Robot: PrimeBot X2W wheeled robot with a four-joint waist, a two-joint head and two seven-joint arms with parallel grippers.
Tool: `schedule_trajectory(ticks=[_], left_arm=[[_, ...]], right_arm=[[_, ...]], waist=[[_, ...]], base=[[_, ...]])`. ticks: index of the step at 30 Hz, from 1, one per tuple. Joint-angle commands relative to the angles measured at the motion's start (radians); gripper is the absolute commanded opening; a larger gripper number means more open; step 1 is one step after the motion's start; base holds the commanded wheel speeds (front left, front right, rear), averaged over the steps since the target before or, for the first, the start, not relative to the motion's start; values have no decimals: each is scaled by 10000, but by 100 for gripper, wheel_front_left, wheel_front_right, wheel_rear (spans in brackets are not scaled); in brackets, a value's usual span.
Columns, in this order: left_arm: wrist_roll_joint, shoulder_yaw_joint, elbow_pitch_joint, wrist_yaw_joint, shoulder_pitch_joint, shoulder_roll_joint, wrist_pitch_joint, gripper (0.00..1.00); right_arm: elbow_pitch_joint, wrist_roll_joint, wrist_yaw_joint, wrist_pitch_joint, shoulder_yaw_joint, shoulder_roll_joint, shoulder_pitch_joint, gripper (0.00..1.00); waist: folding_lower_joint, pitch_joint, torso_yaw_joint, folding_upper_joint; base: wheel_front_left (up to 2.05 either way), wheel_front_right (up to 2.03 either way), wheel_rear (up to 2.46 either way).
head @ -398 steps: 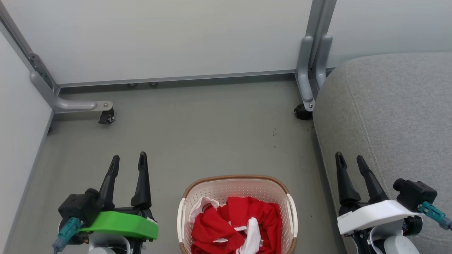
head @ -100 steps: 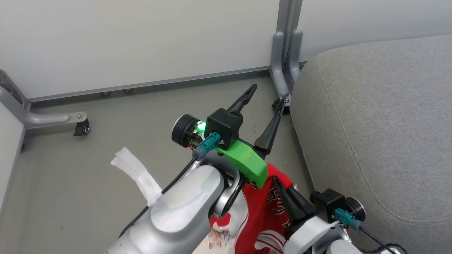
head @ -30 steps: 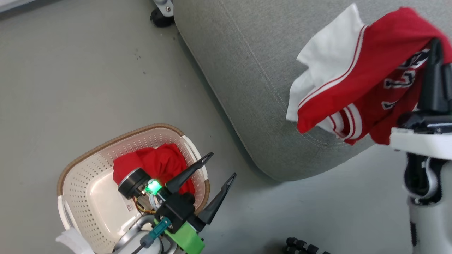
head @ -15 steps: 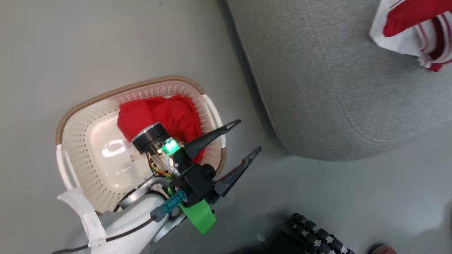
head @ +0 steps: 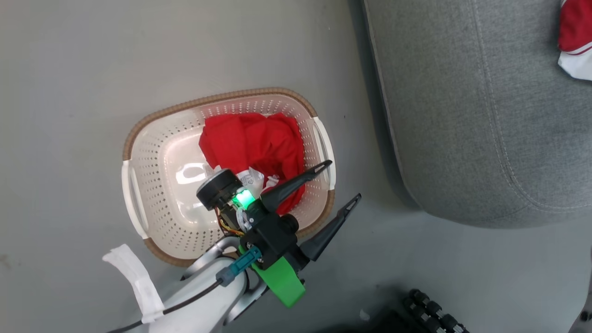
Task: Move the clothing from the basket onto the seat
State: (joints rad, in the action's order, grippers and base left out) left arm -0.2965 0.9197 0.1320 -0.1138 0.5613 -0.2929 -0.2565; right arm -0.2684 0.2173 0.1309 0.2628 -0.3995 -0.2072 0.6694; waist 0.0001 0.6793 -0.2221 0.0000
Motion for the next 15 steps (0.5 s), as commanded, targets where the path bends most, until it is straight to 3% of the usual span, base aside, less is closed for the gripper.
schedule_trajectory(ticks=[1, 11, 15], left_arm=[[-36, -68, 86, 109, -172, 134, -63, 100], [-543, -1483, 83, 757, -1429, 969, -88, 100], [-478, -2328, -7, 949, -2109, 1266, -79, 100]], right_arm=[[319, -216, -3, 30, 65, 179, -407, 100], [2002, -1017, -3, 30, 2352, 1193, -2991, 100], [2369, -926, -3, 30, 3570, 1166, -3701, 100]], waist=[[-1, -627, 199, 0], [-1, -2480, 764, 0], [-1, -3199, 1157, 0]], base=[[0, 0, 0], [0, 0, 0], [0, 0, 0]])
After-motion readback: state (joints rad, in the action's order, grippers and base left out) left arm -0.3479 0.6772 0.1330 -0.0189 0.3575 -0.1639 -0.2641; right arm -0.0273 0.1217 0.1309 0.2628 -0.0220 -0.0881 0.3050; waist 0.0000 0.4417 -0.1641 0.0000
